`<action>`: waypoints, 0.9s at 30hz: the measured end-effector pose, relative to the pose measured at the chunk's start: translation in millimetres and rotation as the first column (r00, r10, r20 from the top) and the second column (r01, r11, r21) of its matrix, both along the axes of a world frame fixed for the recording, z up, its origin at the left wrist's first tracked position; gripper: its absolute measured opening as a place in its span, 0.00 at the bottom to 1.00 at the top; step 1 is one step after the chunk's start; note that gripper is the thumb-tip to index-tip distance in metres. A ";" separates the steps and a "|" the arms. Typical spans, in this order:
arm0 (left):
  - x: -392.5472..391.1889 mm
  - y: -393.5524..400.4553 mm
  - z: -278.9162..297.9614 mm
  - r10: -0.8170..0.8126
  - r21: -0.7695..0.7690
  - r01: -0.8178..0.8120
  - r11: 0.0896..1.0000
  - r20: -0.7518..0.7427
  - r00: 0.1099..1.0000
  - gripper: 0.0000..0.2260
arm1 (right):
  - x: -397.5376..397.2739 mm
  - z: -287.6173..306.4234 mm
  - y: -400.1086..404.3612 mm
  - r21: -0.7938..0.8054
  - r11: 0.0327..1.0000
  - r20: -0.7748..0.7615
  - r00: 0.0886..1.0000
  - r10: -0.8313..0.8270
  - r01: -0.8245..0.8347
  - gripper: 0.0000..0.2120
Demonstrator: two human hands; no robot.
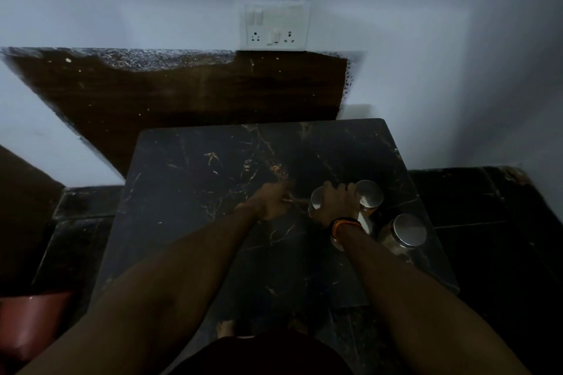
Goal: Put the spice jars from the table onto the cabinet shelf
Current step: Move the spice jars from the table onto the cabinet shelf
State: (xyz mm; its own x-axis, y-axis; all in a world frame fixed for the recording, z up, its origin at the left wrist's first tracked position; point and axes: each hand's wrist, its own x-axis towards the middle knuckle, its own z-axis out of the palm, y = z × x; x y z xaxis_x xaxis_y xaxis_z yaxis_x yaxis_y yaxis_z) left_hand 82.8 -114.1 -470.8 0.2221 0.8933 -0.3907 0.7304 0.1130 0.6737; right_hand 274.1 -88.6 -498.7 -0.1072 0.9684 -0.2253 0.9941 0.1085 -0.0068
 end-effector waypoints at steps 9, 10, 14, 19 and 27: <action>-11.7 -0.9 2.4 0.512 -0.104 -0.508 0.855 0.325 0.796 0.11 | -20.4 40.2 33.7 -0.064 0.989 -0.470 0.879 0.088 -0.133 0.34; -13.4 -0.7 3.7 0.579 -0.165 -0.565 0.808 0.393 0.714 0.13 | -21.6 45.4 37.7 -0.090 0.985 -0.564 0.823 0.071 -0.147 0.35; -22.4 -2.6 13.2 0.773 -0.564 -0.546 0.619 0.560 0.299 0.21 | -24.9 68.9 55.3 -0.244 0.936 -0.850 0.521 -0.080 -0.253 0.32; -29.4 -3.0 25.4 0.736 -0.718 -0.230 0.657 0.677 -0.011 0.23 | -32.0 86.4 68.7 -0.290 0.895 -0.946 0.241 -0.216 -0.339 0.30; -38.4 9.0 39.2 0.576 -0.571 -0.246 0.783 0.815 -0.056 0.25 | -42.9 103.4 82.8 -0.312 0.919 -0.945 -0.019 -0.326 -0.239 0.34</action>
State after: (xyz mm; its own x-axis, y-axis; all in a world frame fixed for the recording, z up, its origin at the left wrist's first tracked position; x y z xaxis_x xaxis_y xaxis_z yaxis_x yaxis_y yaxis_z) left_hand 44.4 -105.1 -431.6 0.1457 0.9188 -0.3668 -0.7207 0.3526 0.5969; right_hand 231.2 -5.8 -395.3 -0.4485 0.8756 -0.1796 -0.0518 -0.2261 -0.9727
